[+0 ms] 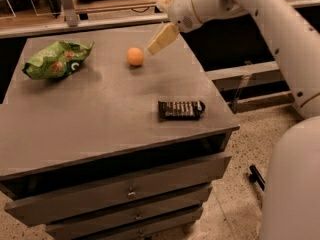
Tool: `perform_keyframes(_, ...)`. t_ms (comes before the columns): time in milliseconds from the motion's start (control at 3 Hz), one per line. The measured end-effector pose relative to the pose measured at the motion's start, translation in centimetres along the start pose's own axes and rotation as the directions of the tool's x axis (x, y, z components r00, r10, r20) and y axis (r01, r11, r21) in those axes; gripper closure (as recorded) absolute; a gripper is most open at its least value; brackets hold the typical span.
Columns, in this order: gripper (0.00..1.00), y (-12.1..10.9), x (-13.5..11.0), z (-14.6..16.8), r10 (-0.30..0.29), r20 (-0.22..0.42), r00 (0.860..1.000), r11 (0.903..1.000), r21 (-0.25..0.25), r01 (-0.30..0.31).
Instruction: Move orange near rxbar chocolate
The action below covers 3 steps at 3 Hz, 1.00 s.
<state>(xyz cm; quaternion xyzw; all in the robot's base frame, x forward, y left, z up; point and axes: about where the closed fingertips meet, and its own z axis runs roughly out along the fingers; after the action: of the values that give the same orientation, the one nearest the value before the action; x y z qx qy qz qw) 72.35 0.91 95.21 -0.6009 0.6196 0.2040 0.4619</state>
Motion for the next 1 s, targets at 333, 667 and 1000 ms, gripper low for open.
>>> perform_keyframes(333,0.0,-1.2,0.6,3.0,0.076,0.102,0.992,0.9966,0.025,-0.079)
perform_keyframes(667,0.0,-1.2,1.2,6.1,0.124,0.189,0.974,0.9916,0.011,-0.129)
perform_keyframes(1000,0.0,-0.3,2.9,8.6,0.173,0.23,0.958,0.9843,-0.005,-0.177)
